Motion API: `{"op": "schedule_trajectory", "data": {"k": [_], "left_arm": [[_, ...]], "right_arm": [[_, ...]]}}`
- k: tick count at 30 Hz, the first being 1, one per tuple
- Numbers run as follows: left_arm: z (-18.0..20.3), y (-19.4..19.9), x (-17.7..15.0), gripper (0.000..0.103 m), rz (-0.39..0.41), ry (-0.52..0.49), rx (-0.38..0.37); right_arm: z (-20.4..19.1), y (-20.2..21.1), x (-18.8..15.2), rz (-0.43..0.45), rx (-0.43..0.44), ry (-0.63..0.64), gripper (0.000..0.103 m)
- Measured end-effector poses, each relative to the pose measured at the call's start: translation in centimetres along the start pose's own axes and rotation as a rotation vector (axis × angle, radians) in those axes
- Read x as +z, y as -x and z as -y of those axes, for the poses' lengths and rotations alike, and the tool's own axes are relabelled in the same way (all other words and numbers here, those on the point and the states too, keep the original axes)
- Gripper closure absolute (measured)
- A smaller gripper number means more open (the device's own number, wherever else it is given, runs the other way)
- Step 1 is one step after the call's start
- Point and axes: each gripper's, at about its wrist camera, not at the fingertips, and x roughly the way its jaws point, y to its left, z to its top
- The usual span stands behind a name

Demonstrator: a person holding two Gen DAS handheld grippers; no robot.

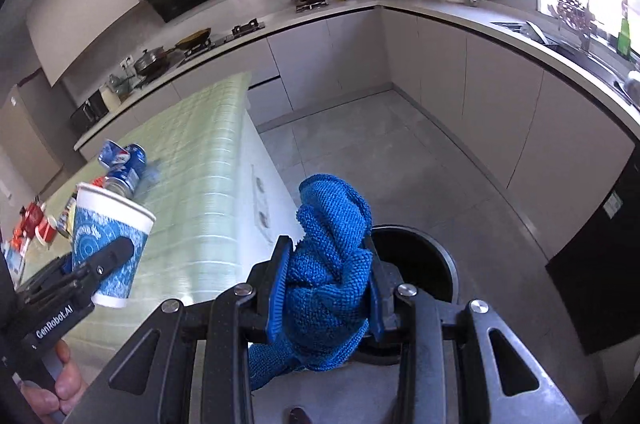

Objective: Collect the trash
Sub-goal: 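Carry cup and cloth over the black bucket and open both tools to drop them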

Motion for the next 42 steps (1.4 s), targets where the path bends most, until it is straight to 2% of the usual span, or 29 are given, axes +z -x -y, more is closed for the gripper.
{"op": "schedule_trajectory", "data": {"k": [7, 13, 20, 35, 37, 38, 39, 40, 42], "left_arm": [[6.6, -3.4, -0.7, 0.047, -0.037, 0.035, 0.031], [9.7, -6.1, -1.7, 0.047, -0.092, 0.023, 0.058], [10.7, -8.3, -3.0, 0.047, -0.136, 0.034, 0.091], [11.6, -12.2, -4.2, 0.042, -0.224, 0.061, 0.143], [11.7, -12.6, -4.2, 0.04, -0.234, 0.066, 0.152], [11.8, -13.0, -4.3, 0.035, -0.245, 0.067, 0.156], [11.8, -13.1, -4.1, 0.034, -0.251, 0.071, 0.169], [11.8, -13.4, -4.0, 0.03, -0.255, 0.076, 0.176], [12.0, -13.5, -3.8, 0.029, -0.255, 0.082, 0.181]], "right_arm": [[6.5, -1.5, 1.7, -0.046, 0.049, 0.055, 0.068], [9.3, -3.7, 1.5, -0.098, 0.085, 0.075, 0.068], [10.5, -6.6, 0.3, -0.153, 0.106, 0.078, 0.068], [10.4, -12.5, -0.3, -0.246, 0.134, 0.13, 0.067], [10.3, -13.1, -0.2, -0.254, 0.144, 0.135, 0.065], [10.4, -13.4, -0.1, -0.252, 0.146, 0.139, 0.057], [10.5, -13.7, -0.1, -0.258, 0.141, 0.146, 0.042], [10.5, -13.7, 0.0, -0.256, 0.134, 0.149, 0.039], [10.9, -13.5, 0.3, -0.228, 0.124, 0.138, 0.037]]}}
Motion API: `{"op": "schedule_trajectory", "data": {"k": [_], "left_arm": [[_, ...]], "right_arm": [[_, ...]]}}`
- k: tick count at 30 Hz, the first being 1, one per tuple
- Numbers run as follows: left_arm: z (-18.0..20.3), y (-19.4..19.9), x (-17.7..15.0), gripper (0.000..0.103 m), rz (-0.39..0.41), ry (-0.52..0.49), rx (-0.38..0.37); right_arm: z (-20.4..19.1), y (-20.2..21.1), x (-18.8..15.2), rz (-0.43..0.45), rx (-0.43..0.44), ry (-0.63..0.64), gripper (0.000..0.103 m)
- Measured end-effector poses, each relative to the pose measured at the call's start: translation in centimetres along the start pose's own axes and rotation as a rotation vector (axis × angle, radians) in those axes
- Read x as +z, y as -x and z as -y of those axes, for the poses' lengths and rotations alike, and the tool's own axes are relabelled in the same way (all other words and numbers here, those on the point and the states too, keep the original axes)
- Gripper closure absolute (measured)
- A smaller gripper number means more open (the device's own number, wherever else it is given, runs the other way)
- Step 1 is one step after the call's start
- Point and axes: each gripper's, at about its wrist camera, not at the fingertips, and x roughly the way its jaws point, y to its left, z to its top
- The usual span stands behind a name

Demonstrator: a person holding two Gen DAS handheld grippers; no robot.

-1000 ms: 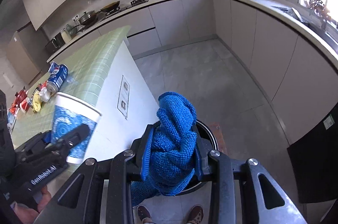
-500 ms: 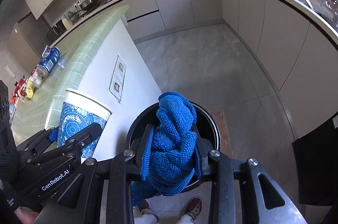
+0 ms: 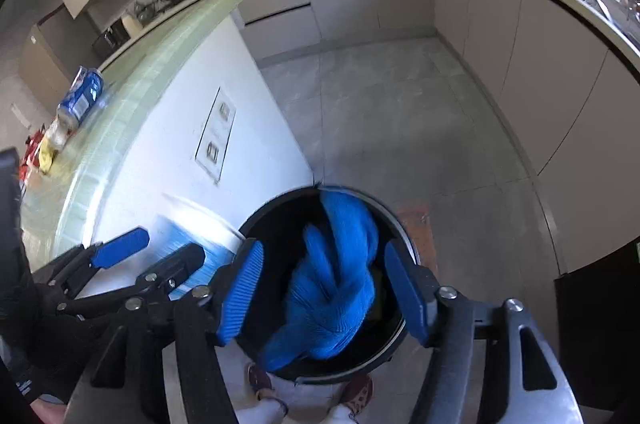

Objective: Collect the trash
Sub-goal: 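Carry cup and cloth over the black bucket and open both tools to drop them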

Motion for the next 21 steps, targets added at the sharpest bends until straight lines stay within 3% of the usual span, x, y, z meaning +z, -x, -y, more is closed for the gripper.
{"op": "schedule_trajectory", "data": {"k": [6, 14, 21], "left_arm": [[0.5, 2.6, 0.9, 0.029, 0.059, 0.004, -0.008], [-1.9, 8.1, 1.7, 0.029, 0.15, 0.05, -0.009], [-9.6, 11.7, 0.6, 0.029, 0.189, 0.153, 0.056]], "right_arm": [[0.8, 1.9, 0.8, 0.062, -0.018, -0.026, 0.037], [-0.5, 5.1, 2.1, 0.124, 0.013, -0.039, 0.037], [-7.7, 6.3, 3.4, 0.151, 0.096, 0.046, 0.037]]}}
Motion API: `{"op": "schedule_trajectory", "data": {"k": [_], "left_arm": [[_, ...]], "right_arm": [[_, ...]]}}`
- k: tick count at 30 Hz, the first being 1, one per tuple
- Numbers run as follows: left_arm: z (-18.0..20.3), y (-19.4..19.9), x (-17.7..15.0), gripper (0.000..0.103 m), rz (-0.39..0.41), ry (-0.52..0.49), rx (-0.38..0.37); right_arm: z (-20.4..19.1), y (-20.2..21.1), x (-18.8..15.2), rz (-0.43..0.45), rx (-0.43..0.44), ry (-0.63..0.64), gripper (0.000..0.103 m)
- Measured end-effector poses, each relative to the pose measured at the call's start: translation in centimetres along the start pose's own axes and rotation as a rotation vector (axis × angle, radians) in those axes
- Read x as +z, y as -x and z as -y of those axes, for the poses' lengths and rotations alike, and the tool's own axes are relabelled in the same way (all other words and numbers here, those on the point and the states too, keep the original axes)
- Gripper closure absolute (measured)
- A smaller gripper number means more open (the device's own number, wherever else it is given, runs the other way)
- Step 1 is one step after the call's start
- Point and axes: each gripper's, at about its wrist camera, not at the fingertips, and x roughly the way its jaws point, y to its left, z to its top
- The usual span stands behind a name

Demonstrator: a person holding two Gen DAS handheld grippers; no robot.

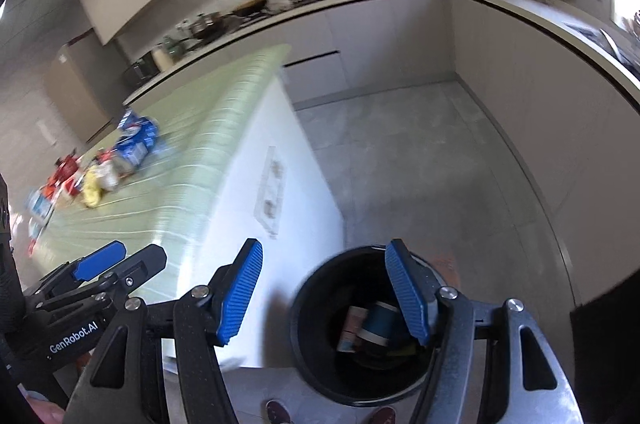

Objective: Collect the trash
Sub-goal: 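Move both open tools back toward the cans on the table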

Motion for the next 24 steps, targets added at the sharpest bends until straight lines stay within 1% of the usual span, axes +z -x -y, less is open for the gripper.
{"op": "schedule_trajectory", "data": {"k": [4, 5, 10, 11, 12, 13, 15, 16, 21, 24], "left_arm": [[-5.9, 1.7, 0.0, 0.029, 0.022, 0.049, 0.043], [-6.7, 1.9, 0.1, 0.029, 0.026, 0.055, 0.052], [-15.0, 4.0, 0.6, 0.029, 0.06, 0.105, 0.098], [-16.5, 4.2, 0.7, 0.029, 0.065, 0.108, 0.104], [-18.0, 4.4, 0.7, 0.029, 0.069, 0.11, 0.112], [-19.0, 4.4, 0.8, 0.029, 0.072, 0.11, 0.118], [-22.0, 4.7, 1.1, 0.029, 0.082, 0.112, 0.134], [-23.6, 4.8, 1.2, 0.029, 0.087, 0.115, 0.146], [-28.7, 4.6, 2.5, 0.029, 0.09, 0.143, 0.183], [-30.5, 4.1, 3.4, 0.029, 0.097, 0.159, 0.195]], "right_arm": [[-5.0, -0.3, 0.4, 0.015, 0.033, 0.042, 0.037], [-6.6, -0.5, 0.4, 0.015, 0.041, 0.05, 0.037], [-14.3, -1.4, 0.1, 0.015, 0.07, 0.09, 0.037], [-15.9, -1.5, 0.0, 0.021, 0.073, 0.095, 0.036], [-17.8, -1.7, -0.2, 0.03, 0.072, 0.097, 0.032], [-18.8, -1.8, -0.3, 0.035, 0.072, 0.097, 0.031], [-22.1, -2.4, -0.5, 0.043, 0.076, 0.094, 0.03], [-23.1, -2.7, -0.5, 0.042, 0.08, 0.091, 0.03], [-28.0, -4.3, -0.5, 0.034, 0.09, 0.074, 0.03], [-30.2, -5.2, 0.5, 0.033, 0.09, 0.089, 0.03]]}}
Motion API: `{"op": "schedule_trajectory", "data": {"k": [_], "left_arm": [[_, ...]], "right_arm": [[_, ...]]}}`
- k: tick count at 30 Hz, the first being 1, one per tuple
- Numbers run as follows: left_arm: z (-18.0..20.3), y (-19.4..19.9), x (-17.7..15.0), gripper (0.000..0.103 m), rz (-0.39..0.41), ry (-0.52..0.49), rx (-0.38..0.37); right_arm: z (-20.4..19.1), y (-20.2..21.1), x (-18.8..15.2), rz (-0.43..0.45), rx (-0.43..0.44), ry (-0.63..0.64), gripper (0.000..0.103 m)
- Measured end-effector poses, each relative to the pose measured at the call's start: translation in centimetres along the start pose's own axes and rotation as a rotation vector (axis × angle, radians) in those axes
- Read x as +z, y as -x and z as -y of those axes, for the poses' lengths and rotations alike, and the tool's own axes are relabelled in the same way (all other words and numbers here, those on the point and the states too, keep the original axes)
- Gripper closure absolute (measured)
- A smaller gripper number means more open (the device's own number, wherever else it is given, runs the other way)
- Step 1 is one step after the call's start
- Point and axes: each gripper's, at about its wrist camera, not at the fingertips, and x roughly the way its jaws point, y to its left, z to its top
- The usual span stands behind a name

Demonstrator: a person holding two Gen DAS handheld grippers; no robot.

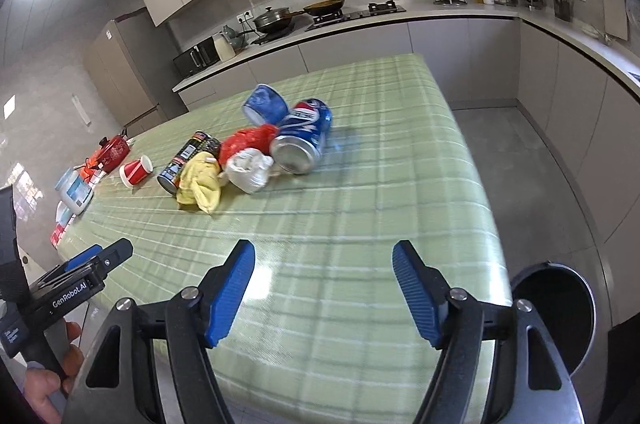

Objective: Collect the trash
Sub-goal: 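Move both open tools back toward the cans on the table, then grasp the Pepsi can with the right tool while the left tool grasps the spray can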

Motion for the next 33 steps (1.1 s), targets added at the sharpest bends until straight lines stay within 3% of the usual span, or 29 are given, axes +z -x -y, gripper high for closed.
{"op": "schedule_trajectory", "data": {"k": [10, 17, 25, 33], "left_arm": [[-2.6, -4.1, 5.1, 0.029, 0.016, 0.016, 0.054], [-3.9, -7.1, 8.5, 0.026, 0.006, 0.009, 0.042], [-5.0, -13.4, 12.5, 0.025, -0.044, -0.053, -0.005], [-5.7, -18.3, 13.7, 0.025, -0.111, -0.104, -0.059]], "right_arm": [[-2.1, -5.3, 5.3, 0.025, 0.036, 0.028, 0.03], [-3.3, -8.5, 8.5, 0.017, 0.012, 0.037, 0.029], [-3.6, -13.6, 10.4, -0.008, -0.101, -0.042, 0.025], [-3.3, -17.6, 11.9, -0.034, -0.202, -0.105, 0.025]]}}
